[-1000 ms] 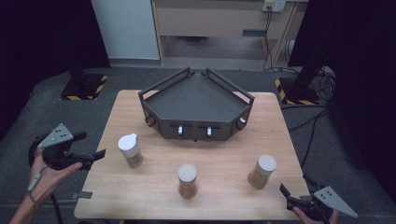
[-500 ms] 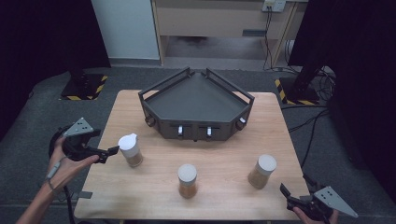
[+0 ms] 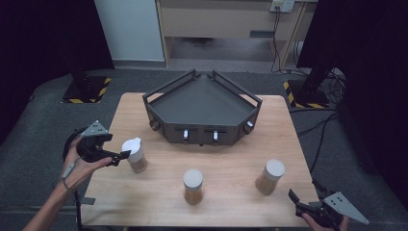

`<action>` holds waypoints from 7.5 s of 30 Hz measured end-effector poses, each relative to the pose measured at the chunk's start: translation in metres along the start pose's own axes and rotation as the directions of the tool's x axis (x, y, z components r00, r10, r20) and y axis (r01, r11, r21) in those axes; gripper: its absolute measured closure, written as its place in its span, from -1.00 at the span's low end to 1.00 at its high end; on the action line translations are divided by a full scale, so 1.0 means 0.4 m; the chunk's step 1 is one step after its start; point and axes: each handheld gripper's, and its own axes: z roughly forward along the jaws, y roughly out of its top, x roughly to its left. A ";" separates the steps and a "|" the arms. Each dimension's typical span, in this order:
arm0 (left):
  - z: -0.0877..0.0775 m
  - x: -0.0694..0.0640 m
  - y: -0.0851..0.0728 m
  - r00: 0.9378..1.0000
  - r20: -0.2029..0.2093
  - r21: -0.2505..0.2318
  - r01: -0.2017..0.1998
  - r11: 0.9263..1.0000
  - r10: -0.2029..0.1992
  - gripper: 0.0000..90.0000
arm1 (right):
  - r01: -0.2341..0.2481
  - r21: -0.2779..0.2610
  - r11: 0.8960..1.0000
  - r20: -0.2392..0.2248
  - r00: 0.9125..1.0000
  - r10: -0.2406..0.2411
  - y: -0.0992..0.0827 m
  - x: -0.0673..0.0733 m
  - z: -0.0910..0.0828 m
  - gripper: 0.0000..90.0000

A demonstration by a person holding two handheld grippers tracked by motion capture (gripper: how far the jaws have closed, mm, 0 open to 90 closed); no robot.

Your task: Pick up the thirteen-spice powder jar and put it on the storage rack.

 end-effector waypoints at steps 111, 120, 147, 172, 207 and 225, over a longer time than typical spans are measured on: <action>0.061 -0.007 0.401 0.976 0.138 0.148 -0.187 0.971 0.167 -0.33 | -0.045 -0.005 0.999 -0.073 0.996 0.044 -0.006 -0.025 0.010 -0.98; 0.051 0.009 0.464 0.965 0.182 0.127 -0.214 0.969 0.189 -0.33 | -0.048 0.001 0.999 -0.091 0.995 0.048 -0.006 -0.029 0.013 -0.98; 0.110 0.024 0.600 0.955 0.207 0.113 -0.237 0.965 0.210 -0.33 | -0.052 0.001 0.999 -0.096 0.994 0.052 -0.007 -0.032 0.015 -0.98; 0.263 0.078 0.650 0.975 0.143 0.112 -0.185 0.976 0.168 -0.33 | -0.059 0.000 0.998 -0.100 0.993 0.059 -0.008 -0.034 0.015 -0.98; 0.371 0.113 0.609 0.983 0.109 0.103 -0.160 0.982 0.149 -0.37 | -0.079 -0.001 0.997 -0.103 0.992 0.078 -0.013 -0.040 0.016 -0.98; 0.241 0.070 0.586 0.991 0.073 -0.111 -0.102 0.989 0.110 -0.89 | -0.077 -0.007 0.997 -0.105 0.992 0.076 -0.013 -0.040 0.015 -0.97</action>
